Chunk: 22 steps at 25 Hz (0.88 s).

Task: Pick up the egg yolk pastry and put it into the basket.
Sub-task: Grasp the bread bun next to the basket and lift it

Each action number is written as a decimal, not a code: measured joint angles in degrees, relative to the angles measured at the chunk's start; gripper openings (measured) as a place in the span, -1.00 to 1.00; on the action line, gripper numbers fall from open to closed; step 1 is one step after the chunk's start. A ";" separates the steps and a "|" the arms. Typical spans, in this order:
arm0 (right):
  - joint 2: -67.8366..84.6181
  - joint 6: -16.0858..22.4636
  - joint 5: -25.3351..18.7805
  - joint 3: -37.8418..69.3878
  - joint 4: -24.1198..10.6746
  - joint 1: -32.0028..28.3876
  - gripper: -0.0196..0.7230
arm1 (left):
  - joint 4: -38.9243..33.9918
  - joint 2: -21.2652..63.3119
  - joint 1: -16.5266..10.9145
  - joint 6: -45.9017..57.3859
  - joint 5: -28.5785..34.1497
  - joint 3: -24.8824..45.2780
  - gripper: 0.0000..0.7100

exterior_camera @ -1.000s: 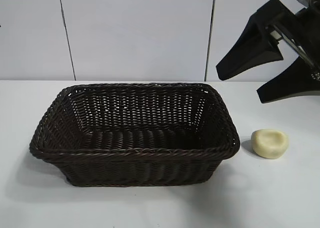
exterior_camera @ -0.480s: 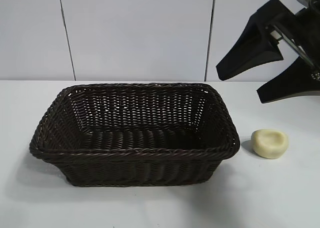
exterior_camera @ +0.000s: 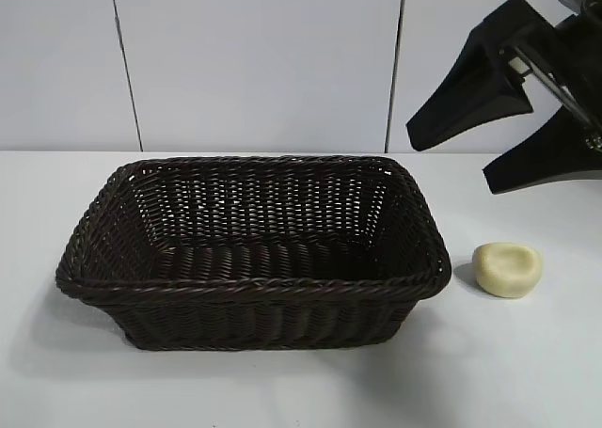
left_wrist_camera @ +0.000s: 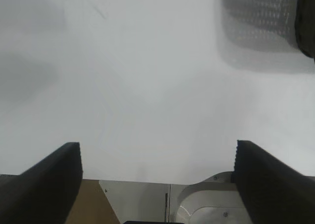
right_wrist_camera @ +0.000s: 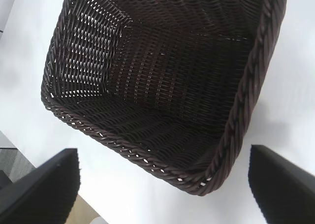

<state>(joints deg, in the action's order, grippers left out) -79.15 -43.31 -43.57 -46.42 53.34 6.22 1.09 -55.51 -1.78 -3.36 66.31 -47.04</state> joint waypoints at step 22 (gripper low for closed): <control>0.00 0.87 2.08 0.00 0.00 0.00 0.84 | 0.05 43.27 0.00 0.00 -2.82 19.24 0.71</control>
<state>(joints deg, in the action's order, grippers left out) -79.15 -42.44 -41.48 -46.42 53.34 6.22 1.14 -12.24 -1.78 -3.36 63.49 -27.80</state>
